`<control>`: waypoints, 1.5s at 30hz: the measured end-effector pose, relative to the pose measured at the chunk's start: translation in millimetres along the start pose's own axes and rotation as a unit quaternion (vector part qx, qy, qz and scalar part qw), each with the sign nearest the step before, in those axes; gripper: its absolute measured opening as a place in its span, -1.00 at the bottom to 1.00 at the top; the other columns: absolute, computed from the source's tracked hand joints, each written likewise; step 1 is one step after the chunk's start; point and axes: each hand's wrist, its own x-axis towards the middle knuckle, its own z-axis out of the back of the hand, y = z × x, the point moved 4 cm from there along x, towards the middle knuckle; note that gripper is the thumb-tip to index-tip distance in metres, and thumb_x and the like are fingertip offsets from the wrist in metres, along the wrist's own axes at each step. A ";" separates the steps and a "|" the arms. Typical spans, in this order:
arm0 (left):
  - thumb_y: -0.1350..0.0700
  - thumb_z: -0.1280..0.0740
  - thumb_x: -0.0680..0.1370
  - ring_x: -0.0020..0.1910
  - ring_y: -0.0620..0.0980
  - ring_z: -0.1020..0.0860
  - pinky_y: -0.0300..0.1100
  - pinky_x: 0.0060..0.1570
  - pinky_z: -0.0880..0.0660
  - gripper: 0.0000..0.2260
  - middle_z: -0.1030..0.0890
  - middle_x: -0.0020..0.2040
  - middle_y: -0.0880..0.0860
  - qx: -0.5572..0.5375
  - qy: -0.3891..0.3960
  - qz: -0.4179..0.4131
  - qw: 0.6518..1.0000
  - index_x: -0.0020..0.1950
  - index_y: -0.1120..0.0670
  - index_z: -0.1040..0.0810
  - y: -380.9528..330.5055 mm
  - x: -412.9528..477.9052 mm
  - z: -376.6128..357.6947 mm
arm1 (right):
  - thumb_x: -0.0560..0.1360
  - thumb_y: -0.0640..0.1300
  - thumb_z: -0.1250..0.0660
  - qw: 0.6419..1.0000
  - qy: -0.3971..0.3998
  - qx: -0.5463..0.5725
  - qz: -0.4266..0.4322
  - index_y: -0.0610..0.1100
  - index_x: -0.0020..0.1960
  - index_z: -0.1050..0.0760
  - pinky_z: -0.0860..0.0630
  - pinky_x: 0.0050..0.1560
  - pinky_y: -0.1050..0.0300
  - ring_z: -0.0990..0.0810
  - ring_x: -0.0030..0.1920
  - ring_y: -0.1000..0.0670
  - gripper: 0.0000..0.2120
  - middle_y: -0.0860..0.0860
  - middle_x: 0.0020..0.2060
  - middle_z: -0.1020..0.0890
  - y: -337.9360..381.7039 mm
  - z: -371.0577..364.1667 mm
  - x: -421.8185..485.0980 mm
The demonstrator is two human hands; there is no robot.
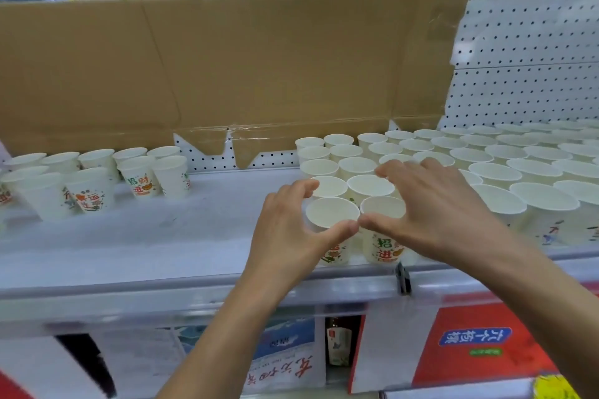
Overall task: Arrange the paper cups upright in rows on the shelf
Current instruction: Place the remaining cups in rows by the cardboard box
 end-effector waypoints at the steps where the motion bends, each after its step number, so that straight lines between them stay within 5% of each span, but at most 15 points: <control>1: -0.31 -0.41 0.36 0.26 -0.24 -0.29 -0.36 0.14 -0.29 -0.34 -0.40 0.31 -0.20 -0.005 -0.011 -0.010 1.000 0.39 -0.14 -0.33 2.0 -2.6 1.3 | 0.42 0.37 -0.19 1.000 -0.018 0.014 0.021 0.09 0.37 -0.30 -0.26 0.20 0.06 -0.35 0.25 -0.01 -0.38 0.08 0.26 -0.48 5.7 2.4 1.6; 8: -0.24 -0.34 0.46 0.30 -0.34 -0.23 -0.59 0.11 -0.16 -0.52 -0.35 0.27 -0.29 0.009 -0.069 -0.016 0.997 0.34 -0.18 -0.37 52.9 -7.5 57.8 | 0.40 0.28 -0.23 0.968 -0.004 0.192 0.159 0.13 0.25 -0.45 -0.34 0.21 0.11 -0.38 0.23 0.11 -0.53 0.17 0.20 -0.51 87.7 2.4 50.3; 15: 0.05 -0.42 0.50 0.12 -0.14 -0.48 -0.22 0.14 -0.38 -0.67 -0.54 0.16 -0.10 0.092 -0.133 0.050 0.986 0.26 0.01 -0.53 162.9 52.2 189.1 | 0.42 0.13 -0.44 0.945 0.142 0.226 0.190 0.00 0.22 -0.53 -0.46 0.00 0.18 -0.56 0.05 0.08 -0.58 0.10 0.08 -0.59 182.6 -38.4 174.4; 19: 0.00 -0.40 0.52 0.18 -0.02 -0.52 -0.19 -0.02 -0.44 -0.60 -0.57 0.23 0.04 0.201 -0.042 0.119 0.972 0.33 0.08 -0.51 219.5 106.5 232.3 | 0.43 0.07 -0.46 0.944 0.192 0.198 0.180 -0.13 0.26 -0.49 -0.53 -0.21 0.19 -0.55 -0.14 0.07 -0.51 0.08 -0.04 -0.56 238.9 -64.6 228.3; 23: -0.14 -0.48 0.41 0.16 0.00 -0.55 -0.12 0.08 -0.48 -0.40 -0.55 0.30 0.03 0.246 0.082 0.156 0.953 0.38 0.06 -0.47 256.9 145.3 233.7 | 0.38 0.12 -0.48 0.948 0.230 0.163 0.150 -0.19 0.31 -0.45 -0.51 0.18 -0.03 -0.56 0.15 -0.11 -0.37 -0.08 0.21 -0.57 275.1 -94.4 266.5; 27: -0.13 -0.55 0.33 0.05 0.04 -0.59 0.01 0.12 -0.52 -0.47 -0.62 0.14 0.04 0.224 0.144 0.160 0.951 0.21 0.07 -0.56 272.1 161.4 221.4 | 0.34 0.13 -0.51 0.945 0.266 0.144 0.125 -0.15 0.36 -0.39 -0.52 0.12 0.02 -0.56 0.10 -0.10 -0.30 -0.05 0.16 -0.57 292.4 -114.2 281.6; 37: -0.12 -0.58 0.29 -0.02 -0.26 -0.53 -0.25 -0.03 -0.50 -0.48 -0.57 0.03 -0.17 0.100 0.166 0.136 0.972 0.19 -0.10 -0.51 254.4 162.0 191.1 | 0.31 0.00 -0.53 0.951 0.271 0.098 0.110 -0.05 0.35 -0.37 -0.56 0.01 0.06 -0.57 0.05 -0.06 -0.33 0.03 0.13 -0.56 219.3 -108.5 292.7; 45: -0.08 -0.57 0.32 0.12 -0.08 -0.50 -0.12 0.15 -0.48 -0.40 -0.53 0.17 -0.08 0.072 0.187 0.072 0.977 0.30 -0.03 -0.47 207.3 214.8 95.1 | 0.36 -0.18 -0.51 0.942 0.307 0.090 0.101 -0.05 0.28 -0.46 -0.51 0.19 0.03 -0.54 0.14 0.00 -0.48 0.07 0.16 -0.57 127.8 -120.9 291.8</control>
